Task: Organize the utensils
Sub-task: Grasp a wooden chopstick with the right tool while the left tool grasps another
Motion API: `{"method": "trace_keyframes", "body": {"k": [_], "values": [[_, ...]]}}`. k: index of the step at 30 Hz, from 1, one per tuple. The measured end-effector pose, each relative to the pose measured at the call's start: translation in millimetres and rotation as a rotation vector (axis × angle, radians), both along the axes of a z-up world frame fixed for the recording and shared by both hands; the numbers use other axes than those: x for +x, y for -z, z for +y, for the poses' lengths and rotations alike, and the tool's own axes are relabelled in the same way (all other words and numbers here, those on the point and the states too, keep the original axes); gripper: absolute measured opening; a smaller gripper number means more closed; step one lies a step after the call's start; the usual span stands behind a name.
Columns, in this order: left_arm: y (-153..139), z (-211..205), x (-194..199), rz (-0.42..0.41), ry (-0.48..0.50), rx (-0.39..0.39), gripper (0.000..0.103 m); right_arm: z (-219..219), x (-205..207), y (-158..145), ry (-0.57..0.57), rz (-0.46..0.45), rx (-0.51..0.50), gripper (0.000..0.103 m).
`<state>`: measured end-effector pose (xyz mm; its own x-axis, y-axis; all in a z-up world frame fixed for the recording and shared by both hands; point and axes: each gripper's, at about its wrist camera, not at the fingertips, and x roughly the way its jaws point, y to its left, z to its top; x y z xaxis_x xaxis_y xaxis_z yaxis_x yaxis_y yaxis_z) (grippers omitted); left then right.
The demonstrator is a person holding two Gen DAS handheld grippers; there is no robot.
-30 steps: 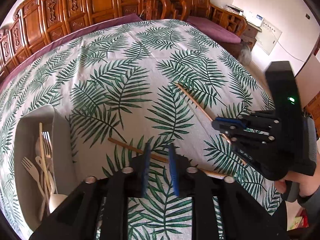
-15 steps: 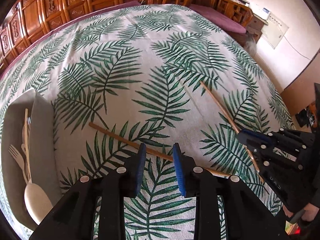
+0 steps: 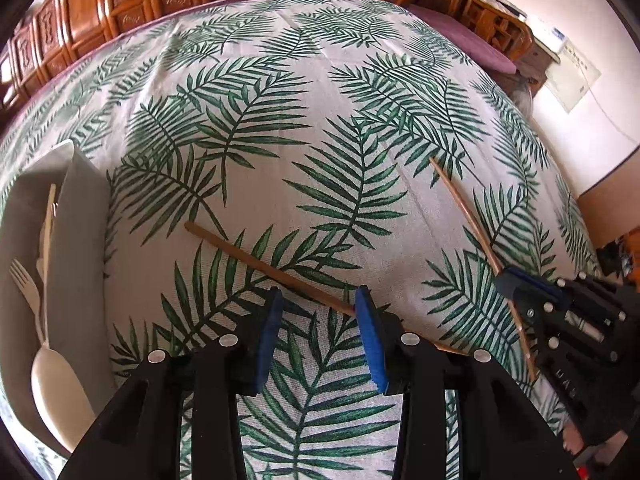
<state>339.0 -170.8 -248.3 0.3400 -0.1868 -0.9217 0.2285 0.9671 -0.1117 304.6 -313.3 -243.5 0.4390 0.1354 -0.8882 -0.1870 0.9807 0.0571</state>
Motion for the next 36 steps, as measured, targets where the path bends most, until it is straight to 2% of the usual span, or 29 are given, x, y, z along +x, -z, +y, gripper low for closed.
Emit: {"method": "trace_keyframes", "body": {"k": [1, 2, 5, 12, 14, 21, 23, 25, 27, 33, 36], "values": [[0.1, -1.6, 0.2, -0.003, 0.004, 0.002, 0.035, 0.1, 0.0, 0.0, -0.001, 0.000, -0.001, 0.006], [0.0, -3.0, -0.3, -0.003, 0.014, -0.007, 0.026, 0.2, 0.0, 0.2, -0.001, 0.000, -0.001, 0.006], [-0.4, -5.3, -2.1, 0.005, 0.026, -0.033, 0.016, 0.2, -0.1, 0.3, -0.002, -0.001, -0.001, 0.006], [-0.3, -9.8, -6.1, 0.007, 0.049, -0.049, 0.001, 0.5, -0.8, 0.3, -0.002, -0.002, 0.000, 0.006], [1.0, -8.5, -7.9, 0.022, 0.044, -0.034, 0.001, 0.5, -0.9, 0.3, -0.001, -0.003, 0.000, 0.006], [-2.5, -4.5, -12.3, 0.047, 0.027, -0.027, 0.001, 0.2, -2.0, 0.0, 0.004, -0.008, 0.008, 0.006], [-5.1, -3.4, -12.3, 0.053, 0.016, -0.057, 0.001, -1.4, -2.4, -0.5, 0.007, -0.005, 0.014, 0.006], [-7.9, -3.3, -11.8, 0.043, 0.008, -0.062, 0.006, -3.7, -4.0, -0.9, 0.011, -0.004, 0.012, 0.006], [-9.9, -3.4, -13.3, 0.035, -0.001, -0.069, 0.021, -7.7, -6.5, -2.0, 0.016, -0.007, 0.011, 0.006], [-2.8, -5.3, -3.7, 0.039, -0.051, -0.053, 0.031, -20.1, -14.2, -7.0, 0.037, -0.017, 0.021, 0.006], [-2.3, -16.3, -0.4, 0.011, -0.055, 0.021, 0.032, -21.5, -16.8, -6.9, 0.039, -0.019, 0.027, 0.006]]}}
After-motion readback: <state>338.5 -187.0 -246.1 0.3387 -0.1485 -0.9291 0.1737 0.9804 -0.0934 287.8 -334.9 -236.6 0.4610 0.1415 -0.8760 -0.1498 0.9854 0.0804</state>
